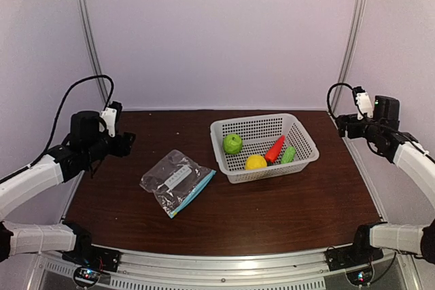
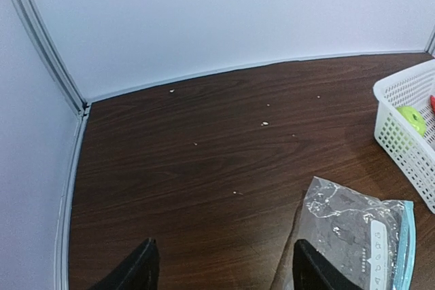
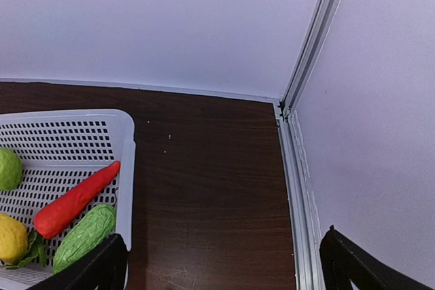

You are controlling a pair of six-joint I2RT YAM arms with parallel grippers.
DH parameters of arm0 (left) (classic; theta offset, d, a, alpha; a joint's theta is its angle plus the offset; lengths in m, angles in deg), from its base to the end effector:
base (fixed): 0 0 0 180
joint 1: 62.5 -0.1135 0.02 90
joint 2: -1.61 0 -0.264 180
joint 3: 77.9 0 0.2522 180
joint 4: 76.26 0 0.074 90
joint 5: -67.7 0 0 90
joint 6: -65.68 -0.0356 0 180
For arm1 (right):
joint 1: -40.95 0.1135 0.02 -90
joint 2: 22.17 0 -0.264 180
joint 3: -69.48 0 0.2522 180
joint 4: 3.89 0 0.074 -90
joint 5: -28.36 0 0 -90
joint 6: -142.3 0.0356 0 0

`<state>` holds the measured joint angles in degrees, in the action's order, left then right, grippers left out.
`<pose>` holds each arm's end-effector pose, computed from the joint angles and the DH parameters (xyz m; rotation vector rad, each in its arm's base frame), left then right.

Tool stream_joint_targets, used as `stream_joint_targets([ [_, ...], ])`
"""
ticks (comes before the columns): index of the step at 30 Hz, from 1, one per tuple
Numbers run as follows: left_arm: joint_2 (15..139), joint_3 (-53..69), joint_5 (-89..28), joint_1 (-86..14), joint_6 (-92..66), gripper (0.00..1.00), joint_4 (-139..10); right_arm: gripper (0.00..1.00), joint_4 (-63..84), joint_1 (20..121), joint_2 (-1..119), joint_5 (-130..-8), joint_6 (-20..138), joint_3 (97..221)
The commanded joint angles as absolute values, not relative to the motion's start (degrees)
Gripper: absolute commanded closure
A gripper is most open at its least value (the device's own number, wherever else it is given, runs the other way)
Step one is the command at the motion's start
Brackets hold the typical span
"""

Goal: Place the food in the zip-top bag and seal the zipper
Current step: Pick up the zipper food storage bag at the center of the board.

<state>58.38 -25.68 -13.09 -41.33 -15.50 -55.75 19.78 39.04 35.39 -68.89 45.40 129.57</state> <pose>0.2124 -0.0762 0.2681 0.1134 2.0032 -0.1740 0.2323 -0.0033 0.3080 -0.1682 1.9294 0.0203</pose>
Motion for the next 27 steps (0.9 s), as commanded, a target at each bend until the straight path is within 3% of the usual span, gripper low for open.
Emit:
stream_joint_targets([
  [1,58.4,-27.0,-19.9,-38.5,-19.6,0.33,-60.5,0.0,23.7,38.9,36.2,-72.9,40.5,129.3],
  [7,59.8,-25.4,-24.6,-33.7,-18.7,0.37,-59.7,0.01,30.2,40.1,36.0,-84.4,31.5,130.4],
  [16,69.8,-15.1,-25.9,-19.6,-17.2,0.51,-45.7,0.06,34.9,49.7,40.9,-87.2,23.2,135.3],
  [23,87.2,-2.1,-8.1,-4.3,-13.7,0.44,-36.7,0.09,27.5,51.9,43.9,-90.5,25.5,131.8],
  [27,95.6,3.0,-0.3,-1.8,-7.2,0.5,-32.1,0.09,25.6,52.2,43.8,-90.5,25.9,130.0],
])
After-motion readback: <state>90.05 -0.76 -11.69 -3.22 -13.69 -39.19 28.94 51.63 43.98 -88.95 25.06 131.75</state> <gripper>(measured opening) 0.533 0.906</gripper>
